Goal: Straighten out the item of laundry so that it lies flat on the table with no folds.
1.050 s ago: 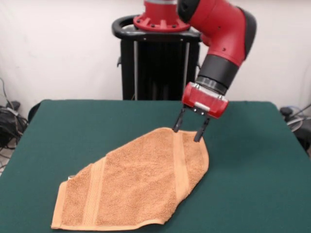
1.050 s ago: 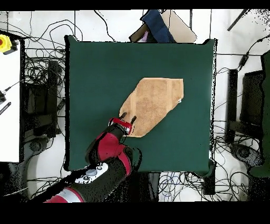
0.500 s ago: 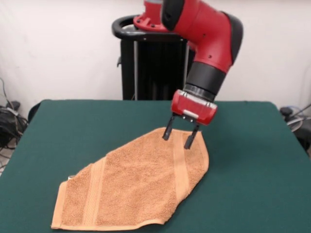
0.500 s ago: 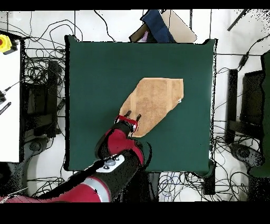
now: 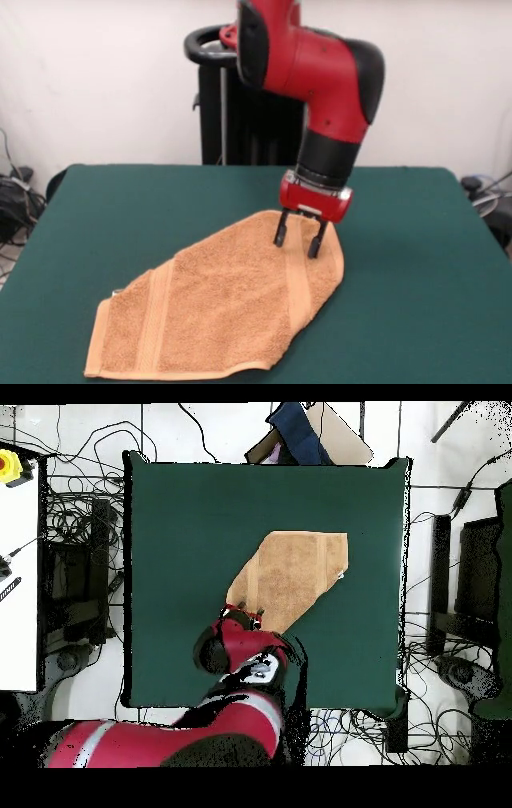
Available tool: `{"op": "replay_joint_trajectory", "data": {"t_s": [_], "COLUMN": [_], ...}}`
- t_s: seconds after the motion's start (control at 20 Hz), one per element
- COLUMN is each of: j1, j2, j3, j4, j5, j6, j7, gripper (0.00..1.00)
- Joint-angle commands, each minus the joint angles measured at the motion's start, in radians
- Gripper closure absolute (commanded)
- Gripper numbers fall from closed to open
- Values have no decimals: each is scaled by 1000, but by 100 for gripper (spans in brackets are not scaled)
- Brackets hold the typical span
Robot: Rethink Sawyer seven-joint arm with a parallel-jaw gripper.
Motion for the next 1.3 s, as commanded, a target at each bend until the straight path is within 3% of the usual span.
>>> {"op": "replay_joint_trajectory", "data": {"t_s": [0.05,0.5,1.3], "j1": [-94,-157,-110], "j2": [-25,-32,70], "j3": [294,353,287], "j4": [-44,-26,-116], "j5": [-63,-104,-133], "j6": [229,279,197], "j7": [-44,-37,19], "gripper": [0,0,0]}}
